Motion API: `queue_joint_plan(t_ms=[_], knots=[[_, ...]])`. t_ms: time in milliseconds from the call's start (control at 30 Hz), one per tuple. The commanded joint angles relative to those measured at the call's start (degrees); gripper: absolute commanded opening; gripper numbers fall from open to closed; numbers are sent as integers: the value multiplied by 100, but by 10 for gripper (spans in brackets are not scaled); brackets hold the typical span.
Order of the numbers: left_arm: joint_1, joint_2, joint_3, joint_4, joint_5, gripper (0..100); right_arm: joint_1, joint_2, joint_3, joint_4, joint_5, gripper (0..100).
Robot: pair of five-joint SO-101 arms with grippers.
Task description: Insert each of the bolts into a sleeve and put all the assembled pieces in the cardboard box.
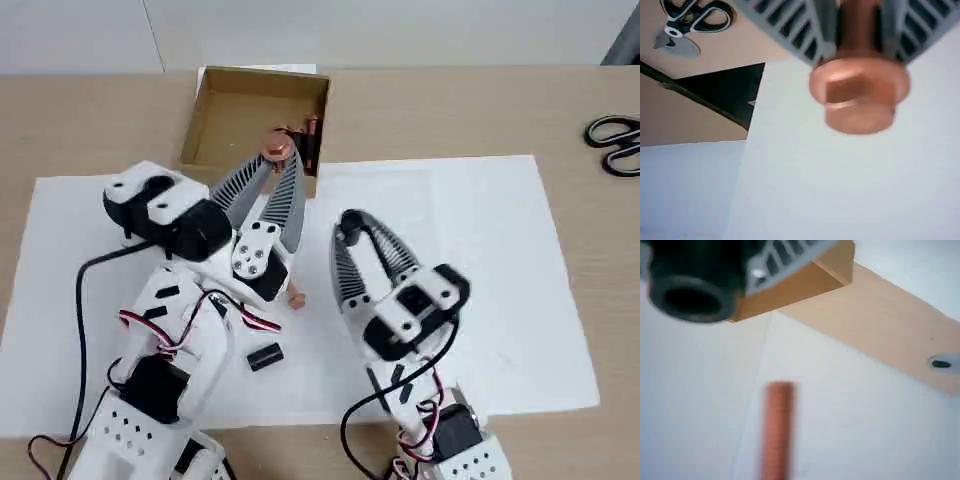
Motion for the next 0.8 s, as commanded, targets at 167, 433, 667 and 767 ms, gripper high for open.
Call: queue_joint_plan(t_ms=[167,433,667,767], knots=[[299,-185,-233,-237,0,7,-418,-66,44,-154,615,5],[369,-185,-699,844,633,7,-409,-66,44,127,615,5],[387,-185,-760,993,818,7,-418,-66,44,409,615,5],[387,-185,-796,1002,826,7,-418,-66,44,409,615,5]])
